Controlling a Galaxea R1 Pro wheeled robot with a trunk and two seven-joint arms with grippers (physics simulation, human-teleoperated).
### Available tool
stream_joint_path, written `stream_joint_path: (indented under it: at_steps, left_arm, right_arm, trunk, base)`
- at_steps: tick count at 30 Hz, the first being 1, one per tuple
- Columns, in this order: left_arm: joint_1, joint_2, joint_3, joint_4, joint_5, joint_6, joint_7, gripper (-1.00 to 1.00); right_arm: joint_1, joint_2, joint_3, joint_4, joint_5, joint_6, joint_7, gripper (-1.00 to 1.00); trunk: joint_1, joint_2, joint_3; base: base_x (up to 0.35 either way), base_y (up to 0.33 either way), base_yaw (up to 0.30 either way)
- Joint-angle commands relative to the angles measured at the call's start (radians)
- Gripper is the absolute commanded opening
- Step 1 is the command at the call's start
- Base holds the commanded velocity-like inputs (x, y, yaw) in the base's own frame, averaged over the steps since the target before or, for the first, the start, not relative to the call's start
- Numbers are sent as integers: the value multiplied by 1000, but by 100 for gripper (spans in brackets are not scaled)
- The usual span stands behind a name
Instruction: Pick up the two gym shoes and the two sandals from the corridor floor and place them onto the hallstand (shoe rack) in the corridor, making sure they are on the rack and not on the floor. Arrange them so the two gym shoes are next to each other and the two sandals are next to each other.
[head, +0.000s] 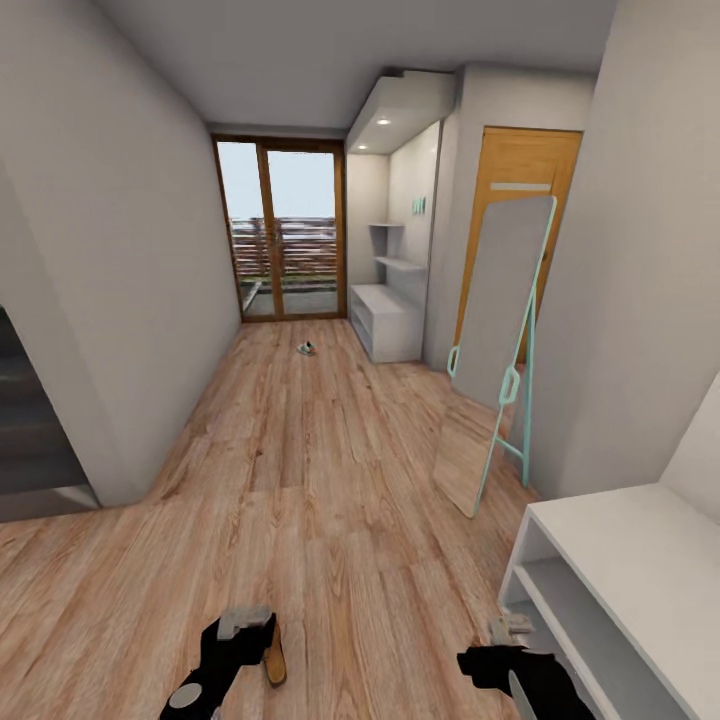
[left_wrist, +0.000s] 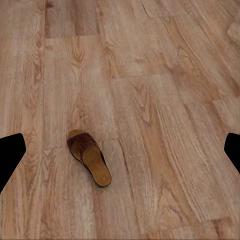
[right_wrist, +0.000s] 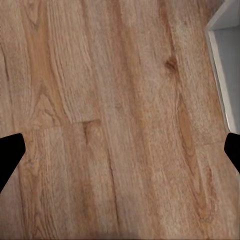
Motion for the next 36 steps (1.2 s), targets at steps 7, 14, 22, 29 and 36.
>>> stream_joint_path:
  at_steps: [7,14,22,29,36]
  left_arm:
    - [-10,0,1,0,3,1,-1,100]
    - [-11,-3,-2,1,5,0,-1,100]
    - [-11,-2,-2,1,52,0,-2,100]
    - [-11,-2,-2,1,87,0,-3,100]
    - [-11,-2,-3,2,94,0,-3,100]
  right_arm:
    - [-8,-2,3,-18,-1,18,3,100]
    - [-9,-1,7,-20,1,19,3,100]
    - [-9,1,7,-19,2,19,3,100]
    - [-9,1,7,-19,1,19,3,100]
    - [-9,1,7,-19,0,19,3,100]
  trunk:
    - [0,-1,-1]
    - [0,-1,-1]
    - [0,-1,-1]
    - [0,-1,-1]
    - [0,-1,-1]
  base:
    - [0,0,0]
    - [0,0,0]
    - [52,0,55]
    - [96,0,226]
    - [31,0,278]
